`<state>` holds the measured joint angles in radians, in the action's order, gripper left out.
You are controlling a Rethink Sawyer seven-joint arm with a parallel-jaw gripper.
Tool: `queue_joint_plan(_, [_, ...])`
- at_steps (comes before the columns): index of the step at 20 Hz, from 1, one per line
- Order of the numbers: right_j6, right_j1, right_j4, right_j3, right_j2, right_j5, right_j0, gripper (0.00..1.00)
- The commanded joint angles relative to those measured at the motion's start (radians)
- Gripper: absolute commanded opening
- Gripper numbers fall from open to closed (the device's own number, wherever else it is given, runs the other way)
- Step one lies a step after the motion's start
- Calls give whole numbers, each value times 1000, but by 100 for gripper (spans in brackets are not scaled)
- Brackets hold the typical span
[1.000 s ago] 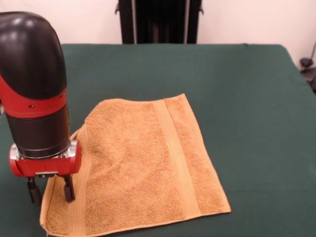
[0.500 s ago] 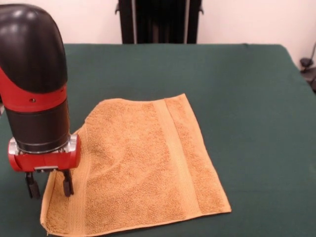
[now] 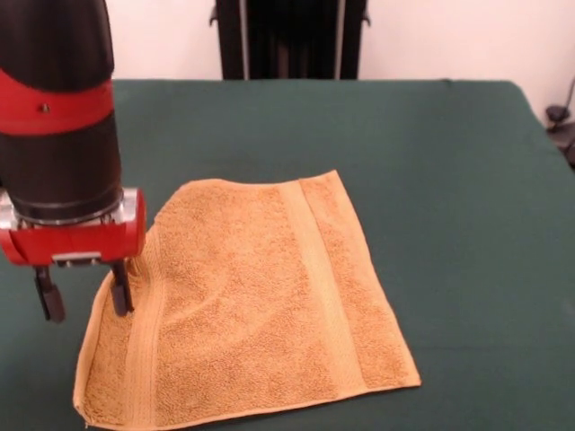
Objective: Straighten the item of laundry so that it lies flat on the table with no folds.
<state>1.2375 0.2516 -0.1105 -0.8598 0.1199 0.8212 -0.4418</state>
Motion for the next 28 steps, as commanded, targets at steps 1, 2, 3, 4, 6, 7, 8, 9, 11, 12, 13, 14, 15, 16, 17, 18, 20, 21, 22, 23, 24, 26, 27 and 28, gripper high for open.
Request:
queue_joint_plan(1, [100,83,4,-197,3,154,59,100])
queue_joint_plan(2, [103,94,6,-202,2,169,60,100])
queue_joint_plan(3, [107,103,9,-206,1,181,61,100])
queue_joint_plan(4, [111,111,10,-207,-2,194,63,100])
queue_joint_plan(6, [121,127,10,-212,-8,210,66,100])
queue_joint_plan(7, [127,138,14,-218,-9,218,66,100])
queue_joint_plan(8, [136,153,17,-225,-12,219,66,100])
queue_joint_plan(9, [147,171,22,-235,-14,214,66,100])
queue_joint_plan(11, [156,205,29,-251,-17,211,64,100])
queue_joint_plan(12, [157,221,30,-257,-19,209,63,100])
queue_joint_plan(13, [180,232,31,-246,-22,222,89,100])
queue_joint_plan(14, [179,240,29,-244,-26,227,92,100])
queue_joint_plan(15, [173,190,21,-148,-22,266,94,100])
queue_joint_plan(16, [168,186,17,-126,-25,281,96,100])
queue_joint_plan(17, [162,171,14,-91,-25,298,96,100])
queue_joint_plan(18, [158,169,15,-72,-25,313,94,100])
queue_joint_plan(20, [162,161,20,-19,-28,355,91,100])
queue_joint_plan(21, [164,156,21,7,-29,375,89,100])
queue_joint_plan(22, [165,151,22,30,-31,386,86,100])
queue_joint_plan(23, [158,140,20,61,-30,399,82,100])
queue_joint_plan(24, [150,129,19,85,-26,411,78,100])
queue_joint_plan(26, [120,113,12,131,-18,438,69,100])
queue_joint_plan(27, [103,105,9,156,-12,453,64,100])
queue_joint_plan(28, [93,98,5,174,-10,463,61,100])
